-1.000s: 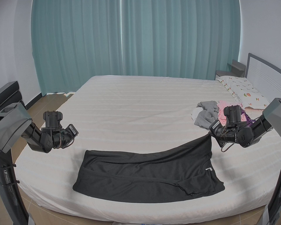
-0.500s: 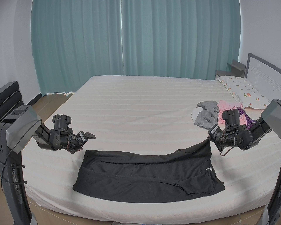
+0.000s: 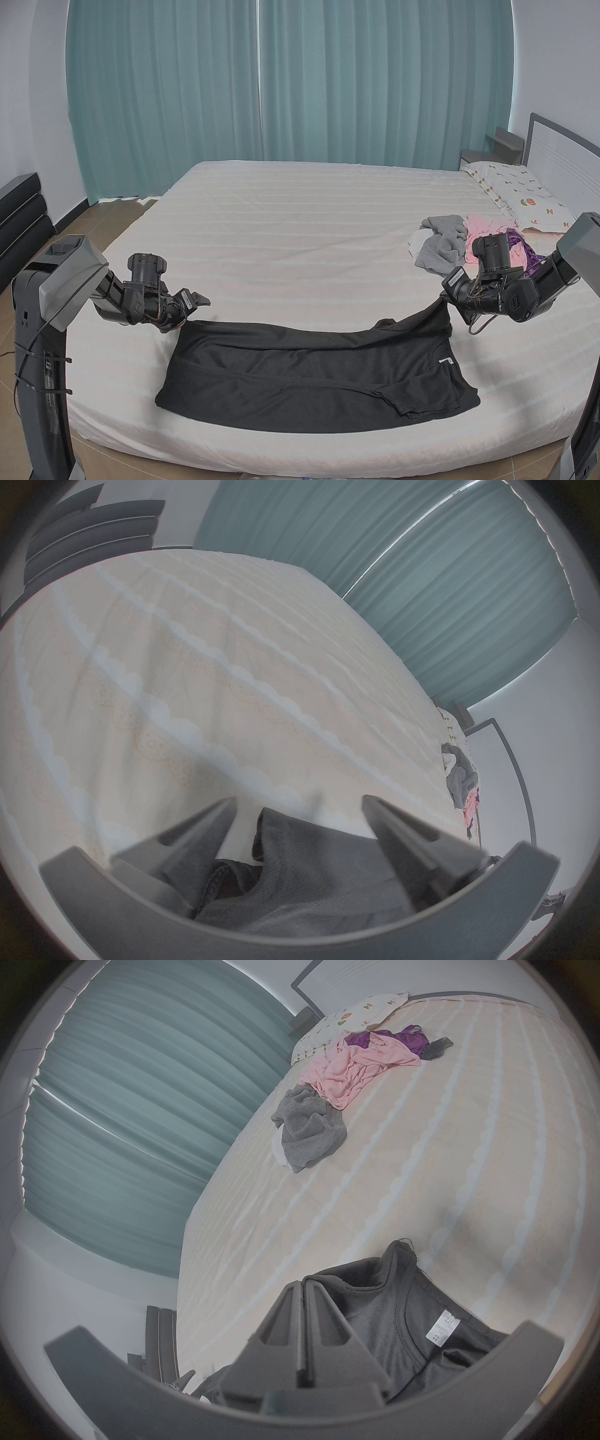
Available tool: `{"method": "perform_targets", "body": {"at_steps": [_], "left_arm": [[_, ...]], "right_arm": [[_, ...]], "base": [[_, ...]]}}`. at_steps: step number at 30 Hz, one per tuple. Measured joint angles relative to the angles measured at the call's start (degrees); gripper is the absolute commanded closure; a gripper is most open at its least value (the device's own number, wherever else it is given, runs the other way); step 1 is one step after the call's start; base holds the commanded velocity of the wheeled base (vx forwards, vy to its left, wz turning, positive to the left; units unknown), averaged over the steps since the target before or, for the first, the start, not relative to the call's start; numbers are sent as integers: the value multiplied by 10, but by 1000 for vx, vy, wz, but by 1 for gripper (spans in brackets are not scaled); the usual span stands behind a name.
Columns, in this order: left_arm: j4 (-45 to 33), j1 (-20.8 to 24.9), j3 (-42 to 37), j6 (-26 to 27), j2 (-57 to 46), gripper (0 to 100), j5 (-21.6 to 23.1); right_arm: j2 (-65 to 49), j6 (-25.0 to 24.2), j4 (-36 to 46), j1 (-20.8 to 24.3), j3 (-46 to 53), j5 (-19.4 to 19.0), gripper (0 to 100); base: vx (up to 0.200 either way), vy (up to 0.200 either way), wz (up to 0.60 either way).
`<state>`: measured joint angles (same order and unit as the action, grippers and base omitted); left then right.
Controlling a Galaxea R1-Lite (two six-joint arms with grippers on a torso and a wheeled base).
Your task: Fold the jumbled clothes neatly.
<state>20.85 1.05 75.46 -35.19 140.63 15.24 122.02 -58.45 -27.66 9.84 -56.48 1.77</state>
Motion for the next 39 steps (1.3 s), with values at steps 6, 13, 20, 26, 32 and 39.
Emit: {"method": "perform_targets", "body": {"at_steps": [6, 13, 20, 26, 32, 39], "left_arm": [[3, -1, 5, -1, 7, 100, -6], [10, -14, 6, -5, 2, 100, -28], [12, -33, 0, -18, -27, 100, -34], [4, -40, -14, -23, -44, 100, -24], [3, -37, -20, -23, -38, 0, 25], [1, -28, -15, -20, -17, 0, 80]], "right_arm": [[1, 0, 0, -2, 0, 0, 100], [2, 0, 0, -7, 0, 0, 100], [2, 0, -1, -13, 0, -1, 100], [2, 0, -1, -15, 0, -9, 100], [2, -1, -1, -15, 3, -9, 100], [0, -1, -1, -14, 10, -11, 100]], "base": [[0, 0, 0], [0, 0, 0], [0, 0, 0], [0, 0, 0], [0, 0, 0], [0, 0, 0]]}}
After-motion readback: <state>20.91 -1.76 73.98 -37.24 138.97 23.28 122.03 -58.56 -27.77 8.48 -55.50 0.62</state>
